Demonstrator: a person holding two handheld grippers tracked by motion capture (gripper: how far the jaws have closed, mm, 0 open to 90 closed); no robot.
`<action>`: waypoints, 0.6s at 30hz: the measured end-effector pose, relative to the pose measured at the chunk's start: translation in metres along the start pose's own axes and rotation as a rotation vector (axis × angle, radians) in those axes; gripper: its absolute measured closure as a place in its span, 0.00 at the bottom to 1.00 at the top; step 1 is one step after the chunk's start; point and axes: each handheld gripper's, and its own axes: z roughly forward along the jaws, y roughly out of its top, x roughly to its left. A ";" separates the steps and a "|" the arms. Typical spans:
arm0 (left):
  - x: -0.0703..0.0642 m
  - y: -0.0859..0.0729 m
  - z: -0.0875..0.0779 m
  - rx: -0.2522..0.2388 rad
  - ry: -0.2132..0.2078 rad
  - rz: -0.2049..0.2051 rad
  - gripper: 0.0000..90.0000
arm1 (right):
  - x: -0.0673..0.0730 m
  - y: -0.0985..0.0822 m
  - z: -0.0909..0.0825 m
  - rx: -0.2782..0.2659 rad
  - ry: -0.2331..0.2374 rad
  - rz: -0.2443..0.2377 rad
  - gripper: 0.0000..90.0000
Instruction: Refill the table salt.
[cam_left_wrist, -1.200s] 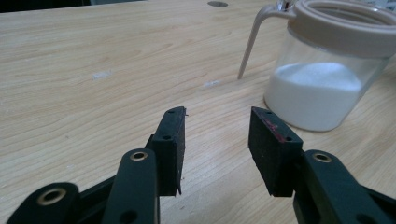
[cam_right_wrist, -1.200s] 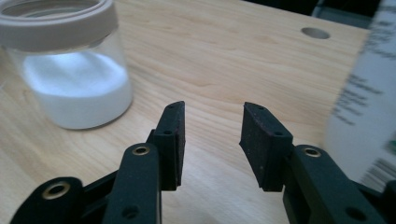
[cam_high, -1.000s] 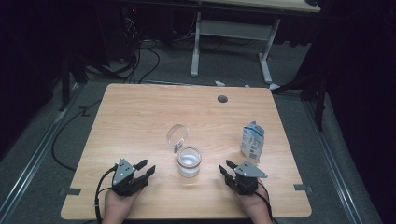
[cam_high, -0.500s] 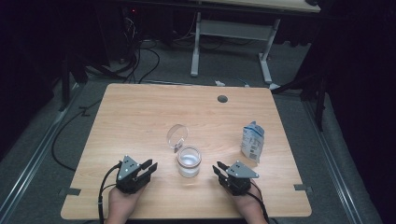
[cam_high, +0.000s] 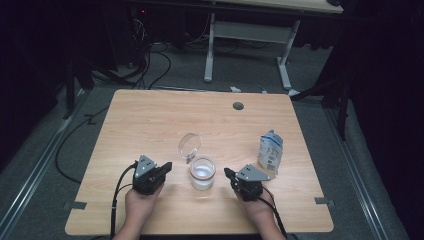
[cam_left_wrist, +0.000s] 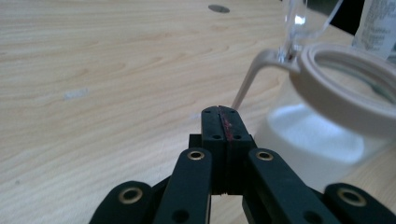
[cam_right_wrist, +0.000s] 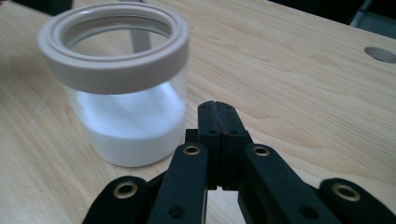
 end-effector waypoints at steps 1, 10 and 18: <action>-0.001 0.004 0.001 -0.006 0.003 0.002 1.00 | 0.002 0.000 0.001 0.001 0.007 -0.006 1.00; -0.009 0.031 0.012 -0.055 -0.036 -0.023 1.00 | 0.018 -0.003 0.002 0.013 0.038 -0.046 1.00; -0.013 0.040 0.012 -0.084 -0.052 -0.029 1.00 | 0.027 0.000 0.001 -0.003 0.059 -0.050 1.00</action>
